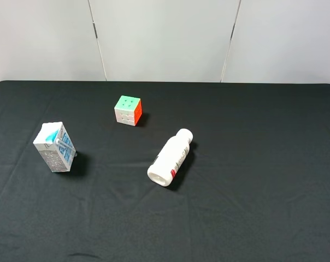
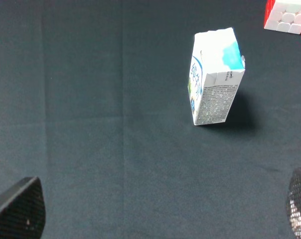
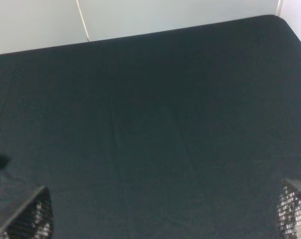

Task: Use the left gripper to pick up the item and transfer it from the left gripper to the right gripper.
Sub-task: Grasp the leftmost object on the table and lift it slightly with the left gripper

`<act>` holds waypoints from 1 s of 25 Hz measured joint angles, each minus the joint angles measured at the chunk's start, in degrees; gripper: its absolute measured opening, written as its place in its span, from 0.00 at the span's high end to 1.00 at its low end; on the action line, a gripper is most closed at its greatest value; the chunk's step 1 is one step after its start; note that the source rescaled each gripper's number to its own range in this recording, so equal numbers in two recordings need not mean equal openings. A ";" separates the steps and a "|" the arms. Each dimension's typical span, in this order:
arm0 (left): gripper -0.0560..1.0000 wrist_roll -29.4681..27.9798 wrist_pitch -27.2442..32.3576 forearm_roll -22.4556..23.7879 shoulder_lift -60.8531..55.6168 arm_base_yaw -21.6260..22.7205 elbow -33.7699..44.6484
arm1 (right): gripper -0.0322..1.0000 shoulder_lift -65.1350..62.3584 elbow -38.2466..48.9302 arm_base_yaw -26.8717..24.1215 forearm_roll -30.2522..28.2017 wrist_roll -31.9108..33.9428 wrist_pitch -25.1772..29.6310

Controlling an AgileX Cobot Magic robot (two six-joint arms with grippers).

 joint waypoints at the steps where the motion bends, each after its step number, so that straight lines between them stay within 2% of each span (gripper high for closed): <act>1: 0.00 0.00 0.00 0.00 0.00 0.00 0.00 | 0.00 0.00 0.00 0.00 0.00 0.00 0.00; 25: 0.00 0.00 0.00 0.00 0.00 0.00 0.00 | 0.00 0.00 0.00 0.00 0.00 0.12 0.00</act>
